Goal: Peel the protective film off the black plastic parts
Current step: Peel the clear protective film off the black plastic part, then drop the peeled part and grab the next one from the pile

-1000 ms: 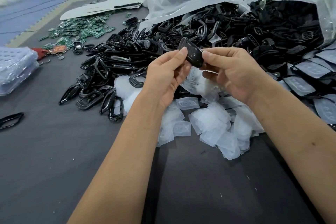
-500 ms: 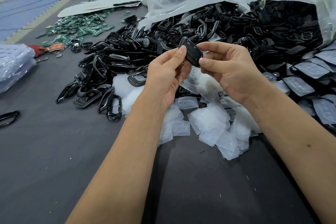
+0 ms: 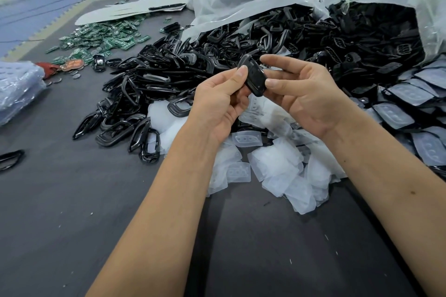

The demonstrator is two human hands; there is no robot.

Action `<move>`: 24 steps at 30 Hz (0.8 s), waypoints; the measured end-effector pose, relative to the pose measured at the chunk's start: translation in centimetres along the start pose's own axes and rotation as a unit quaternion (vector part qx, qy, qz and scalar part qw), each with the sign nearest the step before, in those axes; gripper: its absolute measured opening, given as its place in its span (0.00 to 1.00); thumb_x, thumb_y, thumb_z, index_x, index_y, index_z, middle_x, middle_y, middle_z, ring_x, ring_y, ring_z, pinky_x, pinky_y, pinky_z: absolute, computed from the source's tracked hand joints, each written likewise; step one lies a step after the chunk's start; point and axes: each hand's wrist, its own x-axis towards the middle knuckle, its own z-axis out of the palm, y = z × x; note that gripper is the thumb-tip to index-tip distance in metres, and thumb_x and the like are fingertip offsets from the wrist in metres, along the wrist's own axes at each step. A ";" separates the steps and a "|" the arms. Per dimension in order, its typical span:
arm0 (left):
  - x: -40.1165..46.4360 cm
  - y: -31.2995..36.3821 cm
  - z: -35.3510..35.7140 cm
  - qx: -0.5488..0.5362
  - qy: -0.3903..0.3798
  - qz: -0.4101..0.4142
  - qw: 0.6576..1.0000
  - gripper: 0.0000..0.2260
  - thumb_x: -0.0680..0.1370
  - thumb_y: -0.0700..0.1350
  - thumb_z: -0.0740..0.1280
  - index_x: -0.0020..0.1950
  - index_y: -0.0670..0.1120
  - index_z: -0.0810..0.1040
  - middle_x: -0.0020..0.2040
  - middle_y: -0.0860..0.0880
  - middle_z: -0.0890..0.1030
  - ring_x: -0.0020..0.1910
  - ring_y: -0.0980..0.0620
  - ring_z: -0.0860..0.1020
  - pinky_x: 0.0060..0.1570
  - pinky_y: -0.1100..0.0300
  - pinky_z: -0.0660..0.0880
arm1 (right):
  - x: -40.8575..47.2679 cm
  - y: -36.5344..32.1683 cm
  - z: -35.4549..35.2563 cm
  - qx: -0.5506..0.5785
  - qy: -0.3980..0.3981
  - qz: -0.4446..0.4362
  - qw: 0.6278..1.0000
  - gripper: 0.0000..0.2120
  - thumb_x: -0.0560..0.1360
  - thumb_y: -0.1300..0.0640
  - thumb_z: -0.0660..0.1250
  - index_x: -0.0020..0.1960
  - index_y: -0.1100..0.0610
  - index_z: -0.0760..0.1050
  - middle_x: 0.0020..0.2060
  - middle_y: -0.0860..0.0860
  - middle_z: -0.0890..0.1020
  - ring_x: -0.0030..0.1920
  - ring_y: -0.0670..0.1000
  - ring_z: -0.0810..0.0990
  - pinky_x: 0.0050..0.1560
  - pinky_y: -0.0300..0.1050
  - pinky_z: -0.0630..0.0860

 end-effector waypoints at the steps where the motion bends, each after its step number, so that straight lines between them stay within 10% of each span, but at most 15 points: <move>1: 0.0 0.0 0.0 -0.009 -0.006 -0.003 1.000 0.04 0.81 0.39 0.69 0.50 0.40 0.82 0.38 0.46 0.85 0.31 0.57 0.78 0.31 0.67 0.76 | 0.0 0.0 0.0 0.003 -0.003 -0.001 1.000 0.22 0.74 0.76 0.67 0.67 0.66 0.76 0.48 0.58 0.88 0.52 0.56 0.87 0.55 0.46 0.82; 13: -0.3 -0.5 1.2 0.156 0.042 0.114 0.980 0.08 0.79 0.38 0.72 0.41 0.44 0.80 0.32 0.47 0.78 0.28 0.55 0.74 0.30 0.64 0.72 | -0.3 -2.4 -0.8 -0.193 0.030 0.011 0.981 0.19 0.76 0.78 0.63 0.63 0.64 0.80 0.46 0.57 0.86 0.47 0.55 0.87 0.52 0.47 0.83; 24: -0.7 -4.8 13.5 0.551 -0.097 0.445 0.699 0.05 0.74 0.36 0.72 0.39 0.38 0.81 0.36 0.45 0.78 0.36 0.42 0.76 0.37 0.47 0.73 | -4.9 -10.9 -7.4 -0.597 0.122 -0.072 0.789 0.29 0.64 0.73 0.56 0.53 0.53 0.86 0.43 0.52 0.88 0.48 0.51 0.87 0.55 0.52 0.84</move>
